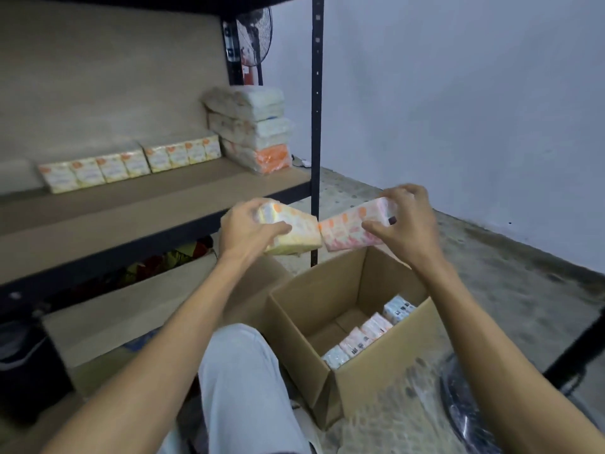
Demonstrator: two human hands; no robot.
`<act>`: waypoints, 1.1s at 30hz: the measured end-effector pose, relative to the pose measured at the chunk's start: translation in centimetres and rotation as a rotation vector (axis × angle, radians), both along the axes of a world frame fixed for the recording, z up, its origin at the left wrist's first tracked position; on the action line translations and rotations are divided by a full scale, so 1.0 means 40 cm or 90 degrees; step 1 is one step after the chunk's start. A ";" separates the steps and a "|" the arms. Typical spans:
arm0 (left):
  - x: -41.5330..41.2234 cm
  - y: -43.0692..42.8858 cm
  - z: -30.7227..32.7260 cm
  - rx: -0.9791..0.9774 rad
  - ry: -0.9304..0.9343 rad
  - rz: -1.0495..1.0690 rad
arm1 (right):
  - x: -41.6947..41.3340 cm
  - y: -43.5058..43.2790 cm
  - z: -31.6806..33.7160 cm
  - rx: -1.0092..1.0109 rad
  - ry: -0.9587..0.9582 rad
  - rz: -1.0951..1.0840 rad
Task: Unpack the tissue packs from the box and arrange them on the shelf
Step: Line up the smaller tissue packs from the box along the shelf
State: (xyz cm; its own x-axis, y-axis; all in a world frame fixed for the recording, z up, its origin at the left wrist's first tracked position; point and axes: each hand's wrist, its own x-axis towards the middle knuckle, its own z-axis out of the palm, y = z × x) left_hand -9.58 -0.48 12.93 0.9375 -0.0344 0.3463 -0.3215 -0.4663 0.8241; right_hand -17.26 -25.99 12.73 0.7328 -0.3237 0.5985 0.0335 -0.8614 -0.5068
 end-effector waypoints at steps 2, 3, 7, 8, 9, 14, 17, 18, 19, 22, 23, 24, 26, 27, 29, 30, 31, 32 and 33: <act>-0.011 0.039 0.047 -0.027 -0.017 0.003 | -0.009 0.026 0.041 -0.002 -0.032 0.009; -0.017 0.059 0.069 -0.046 -0.031 -0.002 | -0.011 0.037 0.060 -0.003 -0.052 0.013; -0.040 0.146 0.149 -0.096 -0.104 0.014 | -0.002 0.072 0.122 0.018 -0.125 0.053; -0.047 0.168 0.166 -0.101 -0.126 0.021 | 0.008 0.079 0.132 0.022 -0.137 0.065; -0.049 0.194 0.179 -0.103 -0.145 0.026 | 0.018 0.087 0.141 0.026 -0.150 0.077; -0.032 0.334 0.206 -0.066 -0.202 0.026 | 0.098 0.142 0.157 0.046 -0.177 0.153; -0.017 0.407 0.197 -0.030 -0.227 0.026 | 0.159 0.186 0.153 0.049 -0.166 0.187; -0.012 0.430 0.193 -0.021 -0.229 0.032 | 0.182 0.204 0.150 0.054 -0.164 0.199; -0.004 0.454 0.187 -0.015 -0.227 0.038 | 0.205 0.221 0.147 0.060 -0.162 0.211; 0.018 0.525 0.164 0.013 -0.220 0.054 | 0.277 0.271 0.134 0.068 -0.141 0.250; 0.026 0.547 0.154 0.021 -0.218 0.059 | 0.300 0.284 0.129 0.067 -0.135 0.261; 0.034 0.569 0.143 0.024 -0.215 0.061 | 0.322 0.295 0.124 0.066 -0.131 0.271; 0.050 0.609 0.123 0.022 -0.210 0.065 | 0.359 0.317 0.115 0.079 -0.120 0.293; 0.060 0.628 0.114 0.021 -0.209 0.068 | 0.375 0.327 0.109 0.091 -0.113 0.310; 0.079 0.662 0.101 0.023 -0.201 0.071 | 0.402 0.345 0.098 0.106 -0.107 0.345; 0.089 0.677 0.097 0.026 -0.193 0.073 | 0.416 0.352 0.094 0.110 -0.103 0.359; 0.098 0.691 0.094 0.031 -0.182 0.076 | 0.430 0.359 0.090 0.115 -0.094 0.371; 0.107 0.703 0.091 0.039 -0.170 0.080 | 0.446 0.365 0.086 0.117 -0.081 0.380; 0.116 0.714 0.089 0.049 -0.160 0.083 | 0.462 0.371 0.082 0.116 -0.069 0.386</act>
